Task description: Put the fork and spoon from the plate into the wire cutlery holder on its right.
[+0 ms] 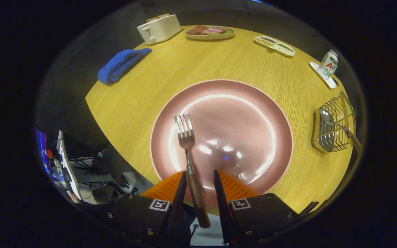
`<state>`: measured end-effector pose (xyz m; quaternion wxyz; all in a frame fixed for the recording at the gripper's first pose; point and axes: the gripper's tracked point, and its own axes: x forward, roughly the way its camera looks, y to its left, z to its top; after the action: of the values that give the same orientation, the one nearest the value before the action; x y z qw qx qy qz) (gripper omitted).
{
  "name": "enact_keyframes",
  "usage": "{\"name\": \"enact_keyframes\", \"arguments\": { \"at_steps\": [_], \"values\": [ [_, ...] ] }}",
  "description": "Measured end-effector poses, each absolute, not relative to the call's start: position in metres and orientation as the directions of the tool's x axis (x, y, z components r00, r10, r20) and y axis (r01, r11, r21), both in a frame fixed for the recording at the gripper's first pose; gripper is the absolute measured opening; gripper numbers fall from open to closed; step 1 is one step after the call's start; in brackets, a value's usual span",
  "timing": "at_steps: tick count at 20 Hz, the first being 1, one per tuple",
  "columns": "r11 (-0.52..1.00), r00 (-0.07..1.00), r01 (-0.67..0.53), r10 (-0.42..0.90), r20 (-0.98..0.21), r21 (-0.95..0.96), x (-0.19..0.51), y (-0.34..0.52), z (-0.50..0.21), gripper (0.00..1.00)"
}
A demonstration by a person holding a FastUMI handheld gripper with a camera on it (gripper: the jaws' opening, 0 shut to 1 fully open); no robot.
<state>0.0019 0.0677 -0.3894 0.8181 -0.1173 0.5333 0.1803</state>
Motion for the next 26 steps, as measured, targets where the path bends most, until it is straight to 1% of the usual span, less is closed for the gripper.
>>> {"name": "enact_keyframes", "arguments": {
  "at_steps": [2, 3, 4, 7, 8, 9, 14, 26],
  "values": [
    [0.911, 0.342, -0.412, 0.185, -0.921, 0.030, 0.003, 0.071, -0.399, 0.49],
    [0.925, 0.343, -0.377, 0.187, -0.920, 0.048, 0.009, 0.074, -0.411, 0.32],
    [0.931, 0.345, -0.361, 0.183, -0.921, 0.050, 0.006, 0.069, -0.391, 0.14],
    [0.933, 0.369, -0.357, 0.175, -0.913, 0.035, 0.006, 0.071, -0.392, 0.14],
    [0.941, 0.395, -0.338, 0.156, -0.905, 0.014, 0.010, 0.066, -0.392, 0.14],
    [0.948, 0.399, -0.317, 0.141, -0.906, 0.008, 0.012, 0.063, -0.393, 0.04],
    [0.973, 0.402, -0.200, 0.192, -0.895, 0.118, 0.014, 0.065, -0.384, 0.04],
    [0.975, 0.547, -0.075, 0.215, -0.809, 0.209, 0.046, 0.028, -0.314, 0.04]
  ]
}}
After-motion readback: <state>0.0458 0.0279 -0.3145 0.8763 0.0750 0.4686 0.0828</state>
